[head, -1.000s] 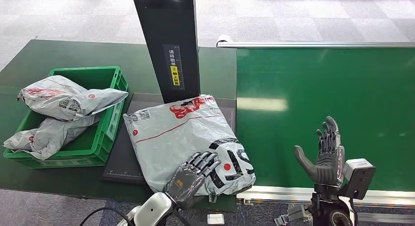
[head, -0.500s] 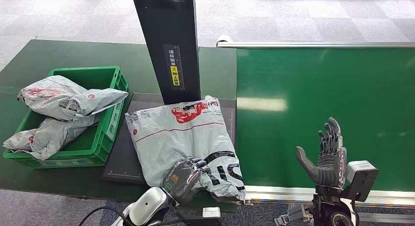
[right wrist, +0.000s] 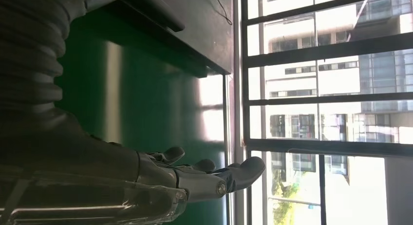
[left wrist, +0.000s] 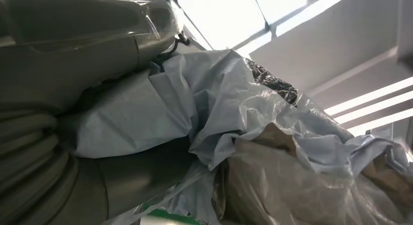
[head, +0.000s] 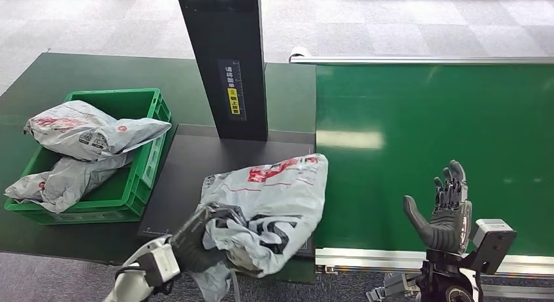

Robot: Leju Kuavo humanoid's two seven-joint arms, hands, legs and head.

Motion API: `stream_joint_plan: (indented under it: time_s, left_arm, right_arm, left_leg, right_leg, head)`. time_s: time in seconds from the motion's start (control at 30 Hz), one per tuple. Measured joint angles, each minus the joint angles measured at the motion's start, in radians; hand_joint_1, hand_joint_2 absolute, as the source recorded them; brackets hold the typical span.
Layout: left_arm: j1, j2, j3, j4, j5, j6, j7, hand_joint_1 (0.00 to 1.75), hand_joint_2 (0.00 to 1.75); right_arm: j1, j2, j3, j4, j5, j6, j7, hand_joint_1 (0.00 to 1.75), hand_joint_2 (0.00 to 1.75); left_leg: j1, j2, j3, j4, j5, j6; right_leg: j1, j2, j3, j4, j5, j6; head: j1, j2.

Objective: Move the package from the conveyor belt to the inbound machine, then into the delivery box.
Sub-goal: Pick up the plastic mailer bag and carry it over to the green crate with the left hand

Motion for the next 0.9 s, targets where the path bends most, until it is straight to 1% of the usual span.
stream_joint_plan:
  time_s: [0.07, 0.17, 0.2, 0.27, 0.33, 0.43, 0.47, 0.53, 0.6, 0.7, 0.8, 0.9]
  left_arm:
    - [-0.038, 0.014, 0.109, -0.045, 0.036, 0.029, 0.012, 1.75, 1.75]
    - [-0.121, 0.029, 0.271, -0.077, 0.08, 0.047, 0.043, 1.75, 1.75]
    - [-0.144, 0.033, 0.315, -0.083, 0.088, 0.047, 0.049, 1.75, 1.75]
    - [-0.172, 0.036, 0.377, -0.095, 0.092, 0.046, 0.054, 1.75, 1.75]
    - [-0.179, 0.036, 0.409, -0.103, 0.087, 0.045, 0.054, 1.75, 1.75]
    - [-0.183, 0.035, 0.434, -0.11, 0.075, 0.055, 0.052, 1.75, 1.75]
    - [-0.187, 0.035, 0.442, -0.111, 0.066, 0.074, 0.051, 1.75, 1.75]
    - [-0.208, 0.036, 0.468, -0.112, 0.044, 0.141, 0.053, 1.75, 1.75]
    - [-0.249, 0.046, 0.507, -0.106, 0.018, 0.217, 0.062, 1.75, 1.75]
    - [-0.34, 0.089, 0.564, -0.07, -0.066, 0.339, 0.087, 1.75, 1.75]
    - [-0.448, 0.162, 0.6, 0.0, -0.19, 0.474, 0.115, 1.75, 1.75]
    - [-0.525, 0.231, 0.622, 0.078, -0.277, 0.554, 0.133, 1.75, 1.75]
  right_arm:
    - [0.02, 0.002, -0.003, -0.013, -0.006, -0.001, -0.007, 0.0, 1.75]
    - [0.036, 0.006, -0.008, -0.024, -0.008, 0.003, -0.015, 0.0, 1.75]
    - [0.039, 0.007, -0.009, -0.026, -0.009, 0.004, -0.016, 0.0, 1.75]
    - [0.041, 0.008, -0.01, -0.028, -0.011, 0.005, -0.016, 0.0, 1.75]
    - [0.042, 0.009, -0.011, -0.03, -0.012, 0.006, -0.016, 0.0, 1.75]
    - [0.042, 0.011, -0.011, -0.032, -0.014, 0.006, -0.016, 0.0, 1.75]
    - [0.042, 0.011, -0.011, -0.032, -0.014, 0.007, -0.017, 0.0, 1.75]
    - [0.041, 0.012, -0.011, -0.032, -0.014, 0.009, -0.018, 0.0, 1.75]
    - [0.038, 0.013, -0.01, -0.03, -0.013, 0.01, -0.022, 0.0, 1.75]
    - [0.02, 0.01, -0.008, -0.021, -0.017, 0.008, -0.03, 0.0, 1.75]
    - [-0.005, 0.002, -0.002, -0.007, -0.028, -0.001, -0.032, 0.0, 1.75]
    - [-0.02, -0.008, 0.011, 0.006, -0.038, -0.007, -0.032, 0.0, 1.75]
  left_leg:
    - [0.0, 0.0, 0.0, 0.0, 0.0, -0.001]
    - [0.001, 0.001, 0.0, 0.0, 0.001, -0.001]
    - [0.001, 0.001, 0.0, 0.0, 0.001, -0.001]
    - [0.001, 0.001, 0.0, 0.0, 0.001, -0.001]
    - [0.0, 0.001, 0.0, 0.0, 0.001, -0.001]
    - [0.0, 0.001, 0.0, 0.0, 0.001, -0.001]
    - [0.0, 0.001, -0.001, 0.0, 0.001, -0.001]
    - [0.0, 0.001, -0.001, 0.0, 0.001, -0.001]
    - [0.0, 0.001, -0.001, 0.0, 0.001, -0.001]
    - [0.002, 0.001, -0.001, 0.0, 0.002, -0.003]
    - [0.002, 0.002, -0.001, 0.0, 0.003, -0.004]
    - [0.002, 0.003, 0.0, 0.0, 0.003, -0.004]
  right_leg:
    - [0.0, 0.0, 0.0, 0.0, 0.0, 0.0]
    - [0.001, 0.0, 0.0, 0.001, 0.0, 0.0]
    - [0.001, 0.001, 0.0, 0.001, 0.0, 0.0]
    - [0.0, 0.001, 0.0, 0.001, 0.0, 0.0]
    - [0.0, 0.001, 0.0, 0.001, 0.0, 0.0]
    - [0.0, 0.001, -0.001, 0.001, 0.0, 0.0]
    - [0.0, 0.001, -0.001, 0.0, 0.0, 0.0]
    - [0.0, 0.001, -0.001, 0.0, 0.0, 0.0]
    - [0.0, 0.001, -0.001, 0.001, 0.0, 0.0]
    - [0.002, 0.001, -0.001, 0.001, 0.001, -0.002]
    - [0.003, 0.001, -0.002, 0.002, 0.002, -0.003]
    - [0.003, 0.002, -0.002, 0.002, 0.002, -0.003]
  head:
    - [0.0, 0.0]
    - [0.0, 0.0]
    - [0.0, 0.0]
    - [0.0, 0.0]
    - [0.0, 0.0]
    - [0.0, 0.0]
    - [0.0, 0.0]
    - [0.0, 0.0]
    - [0.0, 0.0]
    - [0.0, 0.0]
    - [0.0, 0.0]
    - [0.0, 0.0]
